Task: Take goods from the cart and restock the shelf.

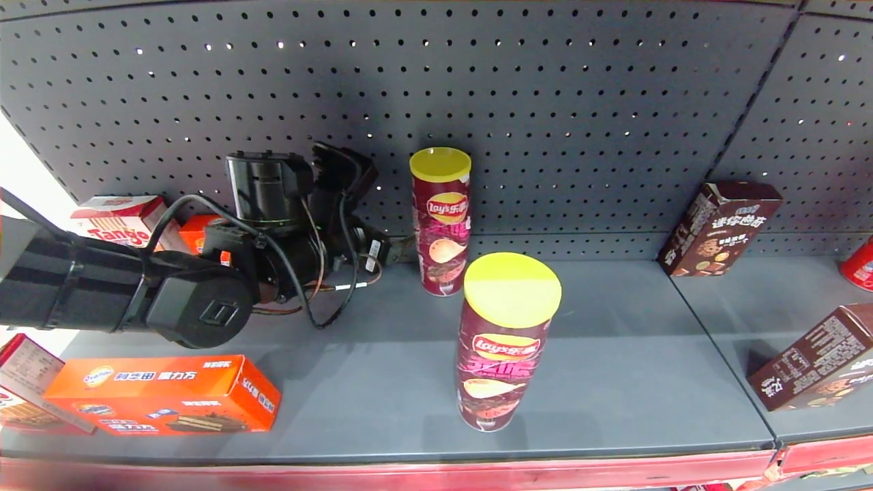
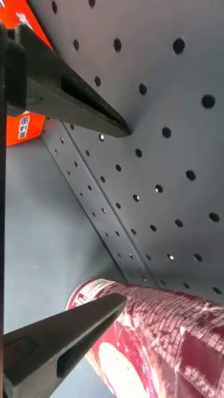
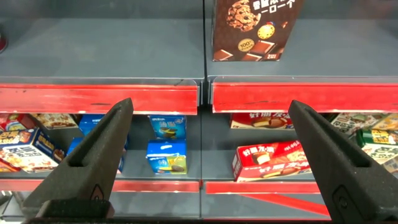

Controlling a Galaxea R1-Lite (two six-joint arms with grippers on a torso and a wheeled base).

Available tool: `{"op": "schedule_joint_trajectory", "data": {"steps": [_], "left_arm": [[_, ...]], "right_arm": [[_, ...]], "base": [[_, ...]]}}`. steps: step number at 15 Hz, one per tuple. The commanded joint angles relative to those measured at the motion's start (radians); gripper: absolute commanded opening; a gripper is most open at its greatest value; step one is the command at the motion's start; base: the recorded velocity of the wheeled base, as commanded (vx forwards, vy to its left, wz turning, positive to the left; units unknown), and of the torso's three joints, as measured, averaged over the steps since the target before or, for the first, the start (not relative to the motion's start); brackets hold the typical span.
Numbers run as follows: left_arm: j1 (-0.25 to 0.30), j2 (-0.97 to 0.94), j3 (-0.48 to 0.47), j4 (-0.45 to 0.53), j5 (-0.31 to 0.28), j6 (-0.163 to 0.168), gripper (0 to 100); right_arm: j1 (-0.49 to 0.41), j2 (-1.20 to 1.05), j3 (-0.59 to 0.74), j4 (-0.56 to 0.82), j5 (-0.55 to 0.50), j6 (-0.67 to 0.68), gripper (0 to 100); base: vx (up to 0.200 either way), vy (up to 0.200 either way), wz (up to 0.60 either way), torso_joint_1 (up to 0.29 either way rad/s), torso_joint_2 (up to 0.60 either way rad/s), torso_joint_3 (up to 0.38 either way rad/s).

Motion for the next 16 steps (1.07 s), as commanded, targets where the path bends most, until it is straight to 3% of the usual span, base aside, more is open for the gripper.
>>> {"op": "schedule_joint_trajectory", "data": {"steps": [1,13,16], "left_arm": [[-0.009,0.014,0.001,0.002,0.0,-0.001,100],[-0.091,0.03,0.001,0.0,0.025,-0.01,100],[-0.084,0.003,0.036,0.0,0.089,-0.003,100]], "right_arm": [[0.0,0.001,-0.001,0.0,0.001,-0.001,100],[0.0,0.001,-0.001,0.0,0.001,-0.001,100],[0.0,0.001,0.0,0.0,0.001,-0.001,100]], "base": [[0.0,0.0,0.0,0.0,0.0,0.0],[0.0,0.0,0.0,0.0,0.0,0.0],[0.0,0.0,0.0,0.0,0.0,0.0]]}}
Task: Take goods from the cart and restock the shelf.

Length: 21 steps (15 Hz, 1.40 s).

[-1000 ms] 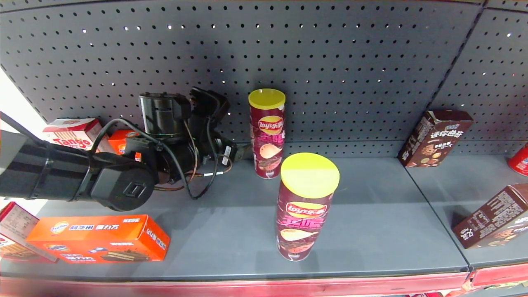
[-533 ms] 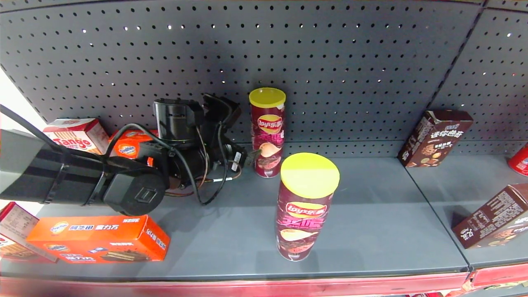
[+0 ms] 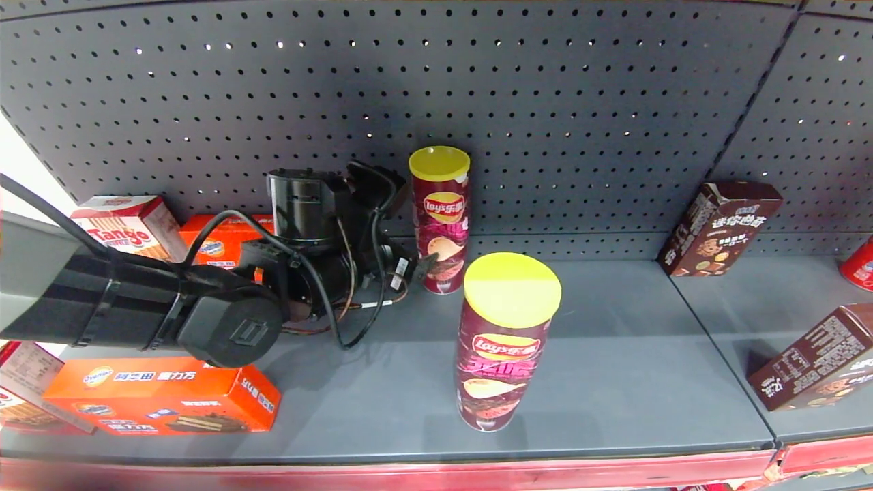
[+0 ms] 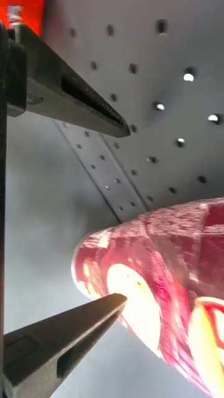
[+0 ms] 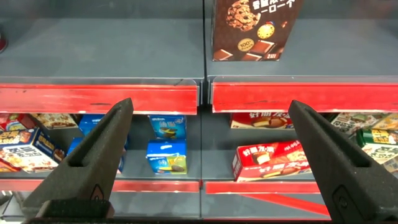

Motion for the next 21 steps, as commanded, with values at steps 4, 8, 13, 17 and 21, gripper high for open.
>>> {"op": "schedule_joint_trajectory", "data": {"steps": [4,8,13,17,21], "left_arm": [[0.011,-0.029,0.073,-0.034,0.072,0.025,100],[0.016,-0.028,0.079,-0.037,0.112,0.025,100],[0.025,0.001,0.076,-0.035,0.116,0.025,100],[0.011,0.049,0.061,-0.037,0.115,0.008,100],[-0.016,0.06,0.045,-0.035,0.129,-0.029,100]], "right_arm": [[0.0,0.001,0.0,0.0,0.0,-0.001,100],[0.0,0.001,-0.001,0.0,0.0,-0.001,100],[0.0,0.001,0.0,0.0,0.0,-0.001,100],[0.0,0.001,-0.001,0.0,0.0,-0.001,100],[0.0,0.001,0.0,0.0,0.0,-0.001,100]], "base": [[0.0,0.0,0.0,0.0,0.0,0.0],[0.0,0.0,0.0,0.0,0.0,0.0],[0.0,0.0,0.0,0.0,0.0,0.0],[0.0,0.0,0.0,0.0,0.0,0.0],[0.0,0.0,0.0,0.0,0.0,0.0]]}}
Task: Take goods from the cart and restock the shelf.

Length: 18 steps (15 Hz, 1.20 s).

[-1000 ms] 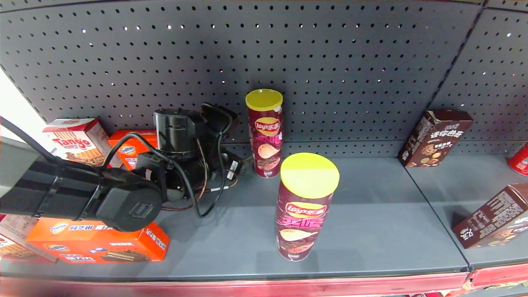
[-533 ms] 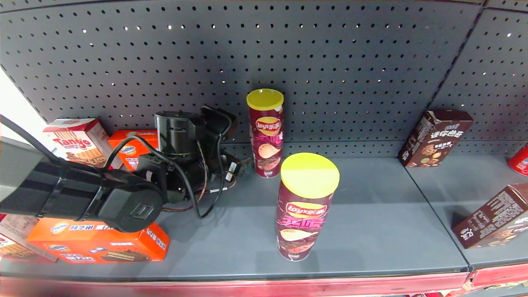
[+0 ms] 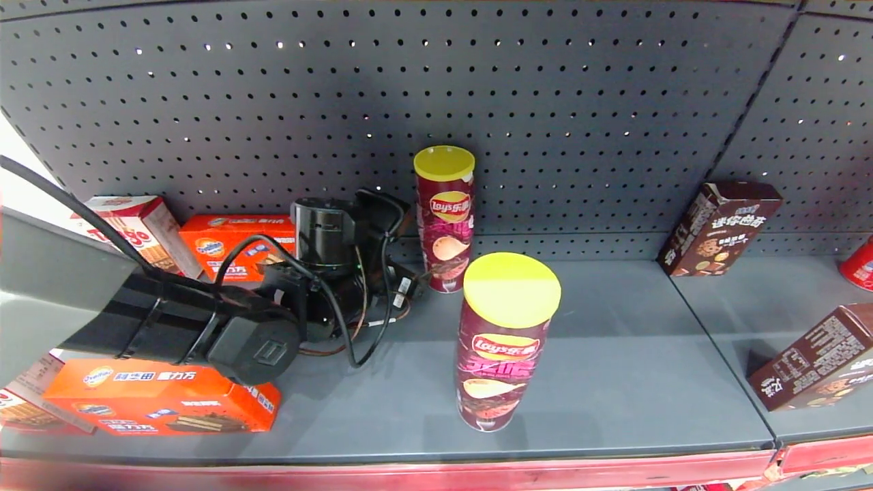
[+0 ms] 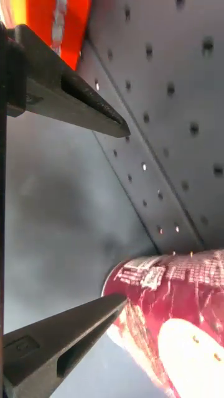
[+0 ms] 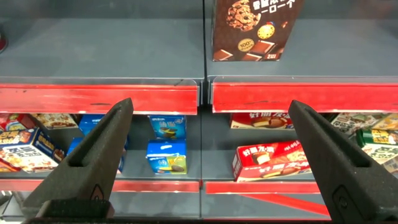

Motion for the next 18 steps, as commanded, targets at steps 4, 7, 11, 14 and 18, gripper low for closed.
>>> {"op": "schedule_joint_trajectory", "data": {"steps": [4,7,11,14,18], "left_arm": [[0.021,-0.008,0.015,-0.002,0.004,0.002,100],[0.033,-0.011,0.013,-0.002,0.006,0.002,100],[0.049,-0.005,-0.002,0.0,0.004,0.002,100],[0.015,0.018,-0.042,0.0,0.004,0.0,100],[0.003,0.017,-0.033,0.002,0.003,-0.027,100]], "right_arm": [[0.0,0.001,0.001,0.0,0.0,0.0,100],[0.0,0.001,0.001,0.0,0.0,0.0,100],[0.0,0.001,-0.001,0.0,0.0,0.0,100],[0.0,0.001,0.001,0.0,0.002,0.0,100],[0.0,0.001,-0.001,0.0,0.0,0.0,100]], "base": [[0.0,0.0,0.0,0.0,0.0,0.0],[0.0,0.0,0.0,0.0,0.0,0.0],[0.0,0.0,0.0,0.0,0.0,0.0],[0.0,0.0,0.0,0.0,0.0,0.0],[0.0,0.0,0.0,0.0,0.0,0.0]]}}
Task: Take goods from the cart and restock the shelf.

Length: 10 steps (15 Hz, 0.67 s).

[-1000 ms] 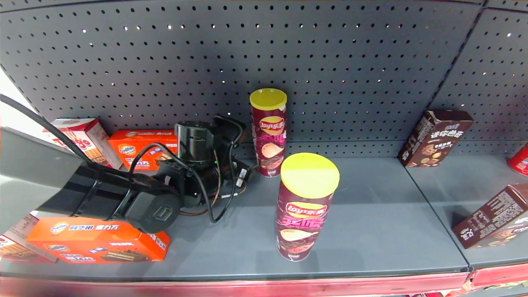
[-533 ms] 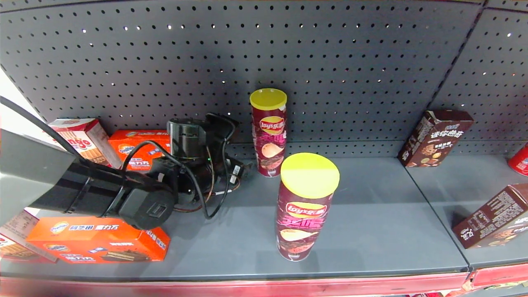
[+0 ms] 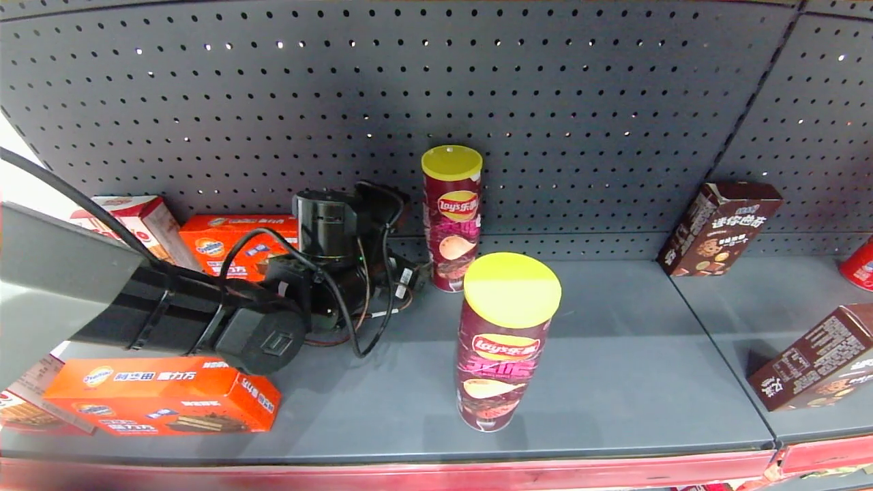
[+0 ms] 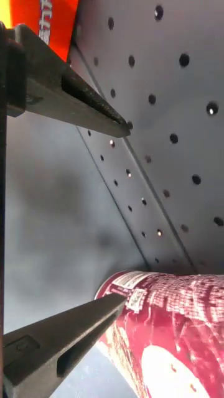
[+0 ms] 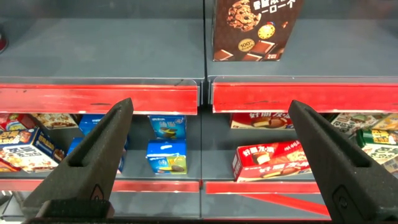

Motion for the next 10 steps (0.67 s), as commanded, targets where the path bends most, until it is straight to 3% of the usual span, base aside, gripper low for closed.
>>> {"op": "schedule_joint_trajectory", "data": {"steps": [1,10], "left_arm": [[0.002,0.0,0.012,-0.002,-0.001,-0.023,100],[-0.025,0.003,0.0,-0.003,-0.004,-0.018,100]], "right_arm": [[0.0,0.001,0.001,0.0,0.0,-0.001,100],[0.0,0.001,0.001,0.0,0.0,-0.001,100]], "base": [[0.0,0.0,0.0,0.0,0.0,0.0],[0.0,0.0,0.0,0.0,0.0,0.0]]}}
